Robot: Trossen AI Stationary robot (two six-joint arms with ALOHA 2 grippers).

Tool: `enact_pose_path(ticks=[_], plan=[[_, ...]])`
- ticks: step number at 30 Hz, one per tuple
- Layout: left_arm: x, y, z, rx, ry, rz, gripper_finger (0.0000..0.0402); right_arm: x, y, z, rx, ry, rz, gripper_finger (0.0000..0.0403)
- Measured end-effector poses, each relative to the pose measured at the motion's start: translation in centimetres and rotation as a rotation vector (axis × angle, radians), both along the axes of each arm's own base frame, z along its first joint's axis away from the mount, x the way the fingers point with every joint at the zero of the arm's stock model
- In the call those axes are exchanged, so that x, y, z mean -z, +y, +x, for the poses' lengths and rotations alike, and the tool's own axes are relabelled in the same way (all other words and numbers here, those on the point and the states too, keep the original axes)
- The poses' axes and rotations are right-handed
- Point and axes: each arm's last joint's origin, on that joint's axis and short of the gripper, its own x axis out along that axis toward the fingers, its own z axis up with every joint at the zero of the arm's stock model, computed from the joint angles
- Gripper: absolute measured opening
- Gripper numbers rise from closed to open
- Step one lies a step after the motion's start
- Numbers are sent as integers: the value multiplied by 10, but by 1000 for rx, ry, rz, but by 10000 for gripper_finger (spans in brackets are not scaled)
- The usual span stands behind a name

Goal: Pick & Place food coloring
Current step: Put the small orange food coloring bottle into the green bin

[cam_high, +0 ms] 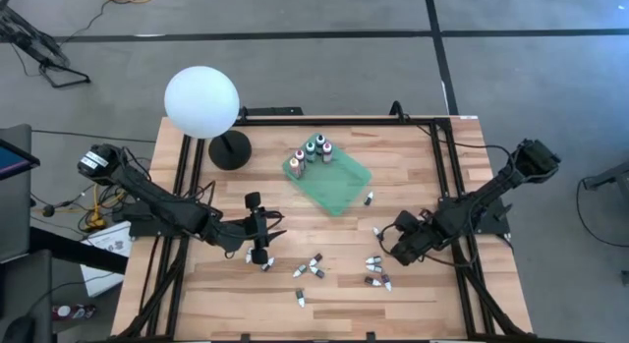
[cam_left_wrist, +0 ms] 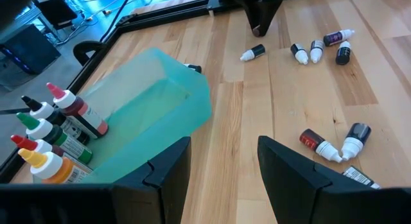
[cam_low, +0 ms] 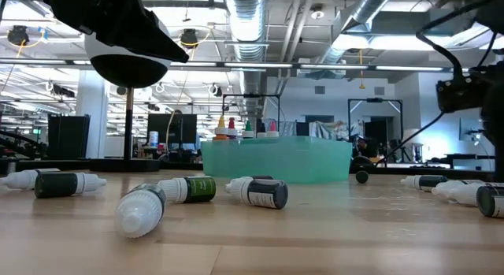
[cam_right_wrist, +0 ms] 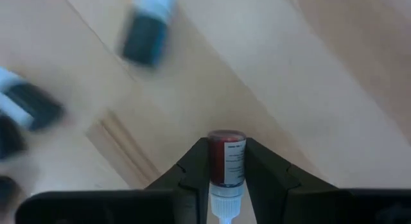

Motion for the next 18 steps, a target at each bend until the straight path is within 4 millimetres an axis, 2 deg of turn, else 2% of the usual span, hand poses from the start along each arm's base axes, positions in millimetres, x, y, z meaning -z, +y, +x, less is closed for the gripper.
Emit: enact_pose_path(ticks=[6, 11, 15, 18], plan=[[0, 0, 0, 1, 0, 0, 174, -18, 2, 17, -95, -94, -85, 74], [0, 0, 0, 0, 0, 0, 174, -46, -1, 40, -191, -211, -230, 74], [0, 0, 0, 0, -1, -1, 174, -73, -13, 66, -226, -344, -420, 74], [0, 0, 0, -1, -1, -2, 174, -88, -27, 85, -250, -434, -501, 75]])
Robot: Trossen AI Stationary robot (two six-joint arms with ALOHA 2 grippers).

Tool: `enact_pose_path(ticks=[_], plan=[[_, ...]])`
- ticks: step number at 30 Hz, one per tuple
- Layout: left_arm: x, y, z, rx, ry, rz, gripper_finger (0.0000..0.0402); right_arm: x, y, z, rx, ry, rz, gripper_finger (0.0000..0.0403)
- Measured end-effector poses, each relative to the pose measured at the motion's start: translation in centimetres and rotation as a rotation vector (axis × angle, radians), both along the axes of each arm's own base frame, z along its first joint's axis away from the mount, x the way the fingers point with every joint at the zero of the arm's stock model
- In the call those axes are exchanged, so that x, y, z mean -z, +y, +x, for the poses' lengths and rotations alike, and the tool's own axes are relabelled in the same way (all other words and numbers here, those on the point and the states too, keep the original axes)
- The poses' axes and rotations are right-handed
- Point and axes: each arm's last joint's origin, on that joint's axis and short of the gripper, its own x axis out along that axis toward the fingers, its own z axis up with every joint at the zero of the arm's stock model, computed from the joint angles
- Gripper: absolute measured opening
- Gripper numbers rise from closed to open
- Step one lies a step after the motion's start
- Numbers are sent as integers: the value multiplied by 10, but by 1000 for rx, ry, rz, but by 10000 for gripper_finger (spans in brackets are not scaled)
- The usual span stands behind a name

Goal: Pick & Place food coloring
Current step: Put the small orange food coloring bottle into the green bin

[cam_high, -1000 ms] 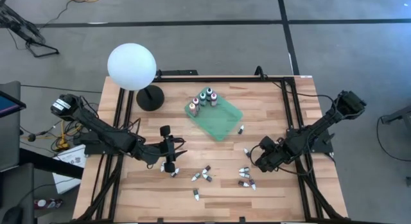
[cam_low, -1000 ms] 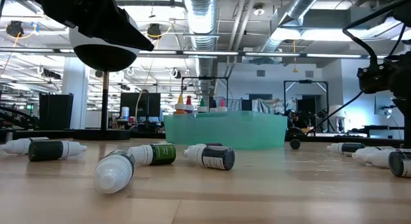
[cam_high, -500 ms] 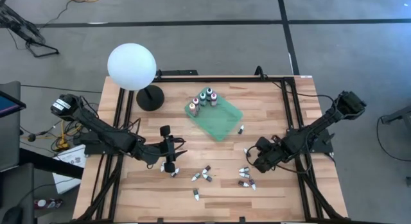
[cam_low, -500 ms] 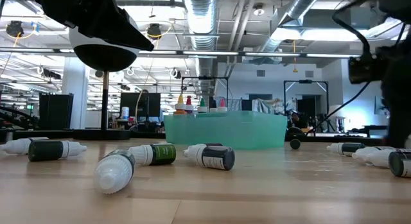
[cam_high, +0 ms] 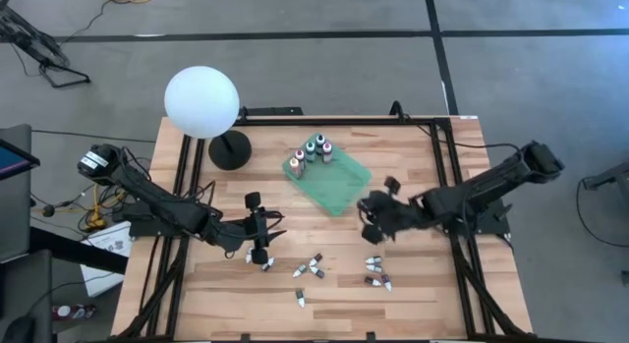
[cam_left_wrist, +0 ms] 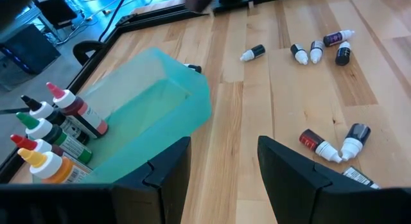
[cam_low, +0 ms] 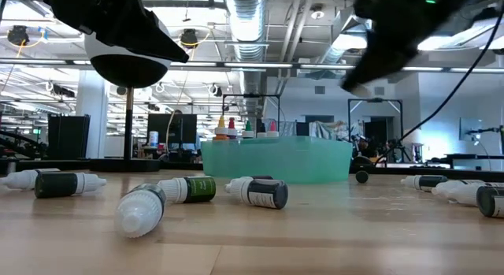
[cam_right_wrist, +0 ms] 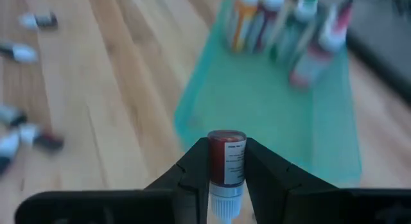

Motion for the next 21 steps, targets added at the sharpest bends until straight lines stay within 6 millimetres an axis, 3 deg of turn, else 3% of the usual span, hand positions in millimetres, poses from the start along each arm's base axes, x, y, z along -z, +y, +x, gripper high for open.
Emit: enact_pose_path(ticks=[6, 13, 21], plan=[[-2, -1, 1, 1, -25, -11, 174, -11, -35, 20, -13, -86, 0, 77], [-3, -1, 1, -2, -32, -20, 174, -5, -70, 21, 105, -91, 6, 77], [-3, -2, 2, 10, -41, -71, 174, 0, -92, 18, 135, -81, 71, 77]])
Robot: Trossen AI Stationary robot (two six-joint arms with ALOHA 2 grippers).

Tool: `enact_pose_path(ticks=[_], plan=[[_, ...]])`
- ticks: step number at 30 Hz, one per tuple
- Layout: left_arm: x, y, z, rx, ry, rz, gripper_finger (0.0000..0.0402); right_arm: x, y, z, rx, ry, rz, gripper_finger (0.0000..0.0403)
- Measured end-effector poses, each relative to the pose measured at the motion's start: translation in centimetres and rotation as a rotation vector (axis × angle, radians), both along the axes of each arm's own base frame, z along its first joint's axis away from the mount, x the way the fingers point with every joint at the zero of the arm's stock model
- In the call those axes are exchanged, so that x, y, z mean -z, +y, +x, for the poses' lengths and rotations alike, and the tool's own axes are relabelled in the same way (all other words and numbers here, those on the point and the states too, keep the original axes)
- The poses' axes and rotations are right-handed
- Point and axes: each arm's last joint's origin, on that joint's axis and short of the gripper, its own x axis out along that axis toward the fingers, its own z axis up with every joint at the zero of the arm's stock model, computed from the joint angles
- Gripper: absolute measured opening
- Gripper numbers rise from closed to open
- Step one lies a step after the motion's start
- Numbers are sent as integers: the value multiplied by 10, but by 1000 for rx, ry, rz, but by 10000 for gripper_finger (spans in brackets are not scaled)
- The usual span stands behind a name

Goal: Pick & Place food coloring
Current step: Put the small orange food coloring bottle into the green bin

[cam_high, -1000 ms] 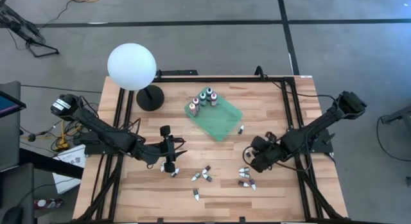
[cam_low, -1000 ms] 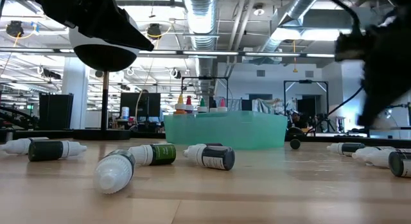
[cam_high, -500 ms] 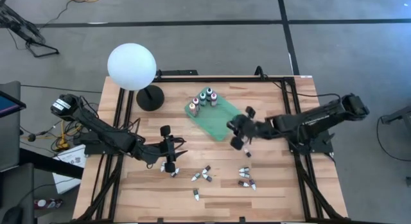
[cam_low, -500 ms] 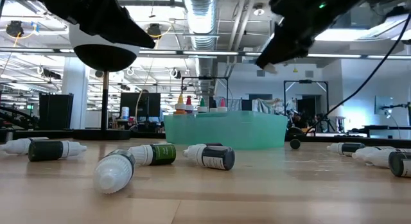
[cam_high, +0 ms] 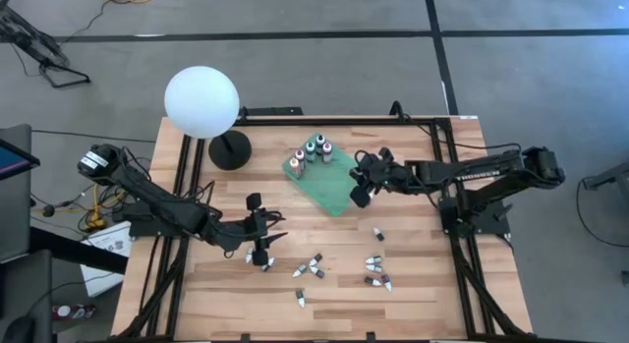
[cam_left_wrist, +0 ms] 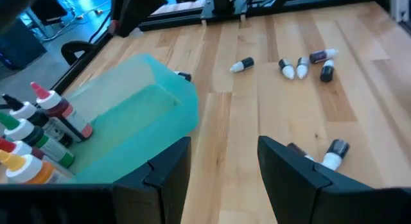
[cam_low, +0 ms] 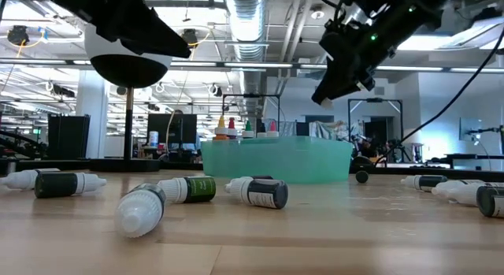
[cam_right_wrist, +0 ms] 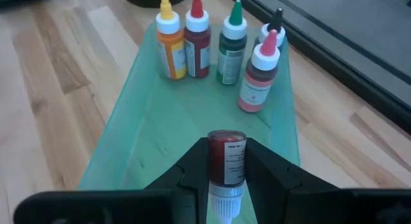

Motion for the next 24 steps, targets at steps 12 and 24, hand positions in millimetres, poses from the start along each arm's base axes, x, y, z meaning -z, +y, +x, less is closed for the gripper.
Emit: enact_pose_path(ticks=[12, 24], plan=[[-2, -2, 1, 47, -17, -26, 174, 0, -13, -2, 47, -1, 2, 78], [-3, -2, 2, 49, -20, -17, 174, 0, -13, -2, 47, -1, 2, 78]])
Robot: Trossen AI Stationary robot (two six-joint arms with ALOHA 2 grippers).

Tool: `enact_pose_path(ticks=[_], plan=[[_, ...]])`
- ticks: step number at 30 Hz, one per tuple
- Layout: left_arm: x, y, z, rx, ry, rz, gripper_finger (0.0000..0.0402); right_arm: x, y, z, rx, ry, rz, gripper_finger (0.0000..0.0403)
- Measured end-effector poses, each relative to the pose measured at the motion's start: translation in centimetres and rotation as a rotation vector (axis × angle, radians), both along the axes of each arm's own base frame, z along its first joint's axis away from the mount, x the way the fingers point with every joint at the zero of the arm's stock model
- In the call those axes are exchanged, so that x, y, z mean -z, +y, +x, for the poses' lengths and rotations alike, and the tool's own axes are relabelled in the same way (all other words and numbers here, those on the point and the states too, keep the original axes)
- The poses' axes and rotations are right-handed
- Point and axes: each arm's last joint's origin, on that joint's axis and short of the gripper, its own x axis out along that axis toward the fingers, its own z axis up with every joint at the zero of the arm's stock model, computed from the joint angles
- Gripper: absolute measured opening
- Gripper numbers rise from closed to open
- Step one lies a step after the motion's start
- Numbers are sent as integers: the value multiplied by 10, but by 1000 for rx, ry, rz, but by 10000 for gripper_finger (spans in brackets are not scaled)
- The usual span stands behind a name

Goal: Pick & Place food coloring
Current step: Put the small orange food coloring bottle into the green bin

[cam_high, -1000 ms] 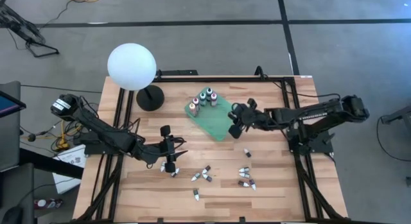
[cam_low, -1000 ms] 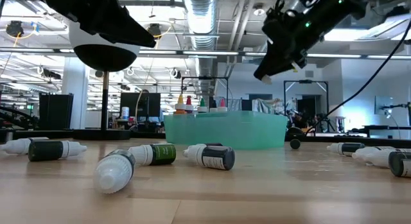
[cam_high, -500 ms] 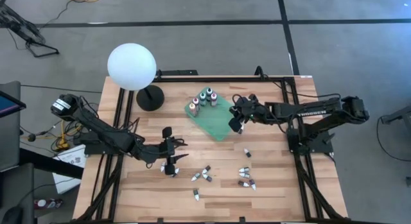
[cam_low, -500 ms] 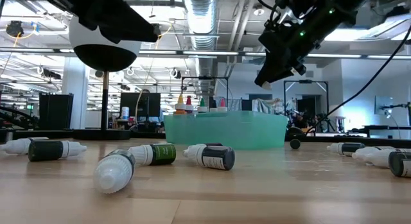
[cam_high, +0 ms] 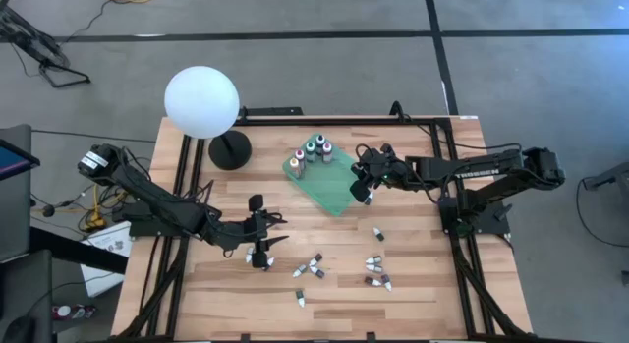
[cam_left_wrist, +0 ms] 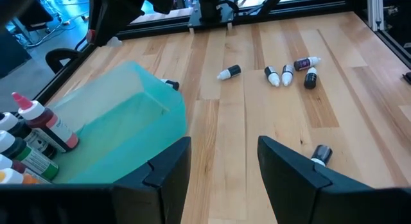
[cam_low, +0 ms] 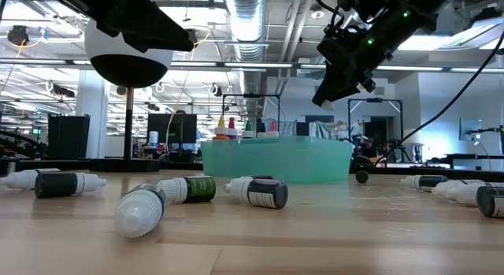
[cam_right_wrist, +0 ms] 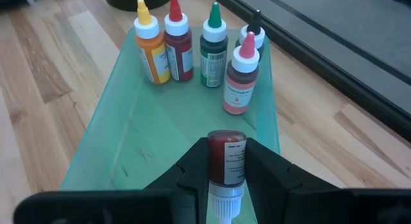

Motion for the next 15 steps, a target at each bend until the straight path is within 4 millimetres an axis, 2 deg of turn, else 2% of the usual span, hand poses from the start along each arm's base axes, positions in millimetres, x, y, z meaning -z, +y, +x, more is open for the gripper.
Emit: enact_pose_path(ticks=[15], plan=[[-1, -1, 1, 41, 2, 47, 174, 0, 0, 1, -25, -2, 5, 78]])
